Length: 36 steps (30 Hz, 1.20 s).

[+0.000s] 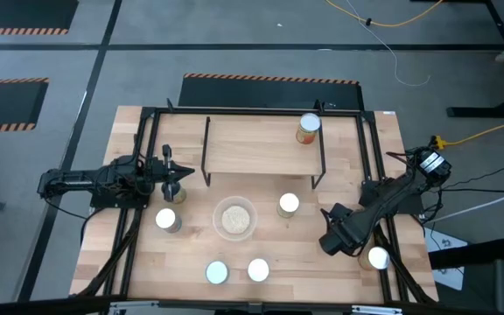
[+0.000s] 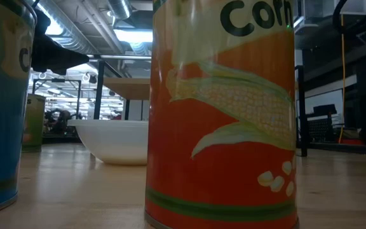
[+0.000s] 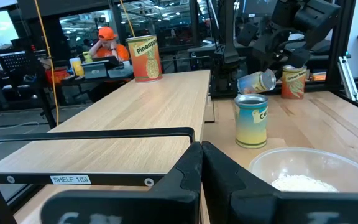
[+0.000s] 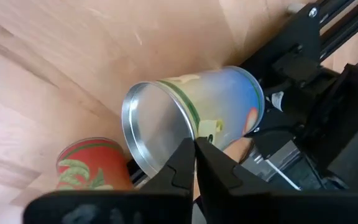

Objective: Pick and place cans onto a shelf
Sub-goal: Put the canned peaches on the shelf

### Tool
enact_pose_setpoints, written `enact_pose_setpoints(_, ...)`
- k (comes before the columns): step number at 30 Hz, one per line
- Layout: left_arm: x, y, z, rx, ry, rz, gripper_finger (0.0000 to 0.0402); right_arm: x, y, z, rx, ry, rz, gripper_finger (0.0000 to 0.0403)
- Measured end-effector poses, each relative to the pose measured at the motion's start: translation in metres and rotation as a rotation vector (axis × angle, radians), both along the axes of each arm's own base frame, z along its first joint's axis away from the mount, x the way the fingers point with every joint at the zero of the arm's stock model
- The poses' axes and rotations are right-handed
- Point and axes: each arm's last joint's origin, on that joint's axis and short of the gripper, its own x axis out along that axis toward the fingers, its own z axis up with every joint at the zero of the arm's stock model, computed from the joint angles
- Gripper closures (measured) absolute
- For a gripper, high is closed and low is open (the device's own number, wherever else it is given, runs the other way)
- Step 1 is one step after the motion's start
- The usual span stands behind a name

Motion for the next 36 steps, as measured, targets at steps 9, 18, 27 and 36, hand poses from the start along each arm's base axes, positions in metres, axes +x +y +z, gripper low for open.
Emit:
enact_pose_setpoints(9, 0.0, 0.0, 0.0, 0.0, 0.0, -0.001, 0.0401, -0.001, 0.0, 0.0, -0.06, -0.016, -0.08, 0.0387)
enact_pose_setpoints(18, 0.0, 0.0, 0.0, 0.0, 0.0, 0.0, 0.0401, -0.001, 0.0, 0.0, -0.073, -0.02, -0.089, 0.0385)
enact_pose_setpoints(27, 0.0, 0.0, 0.0, 0.001, 0.0, 0.0, 0.0401, -0.003, -0.001, -0.002, -0.076, 0.01, -0.099, 0.0321)
enact_pose_setpoints(36, 0.0, 0.0, 0.0, 0.001, 0.001, 0.0, 0.0401, -0.008, -0.003, -0.011, -0.103, 0.0, -0.073, 0.0312)
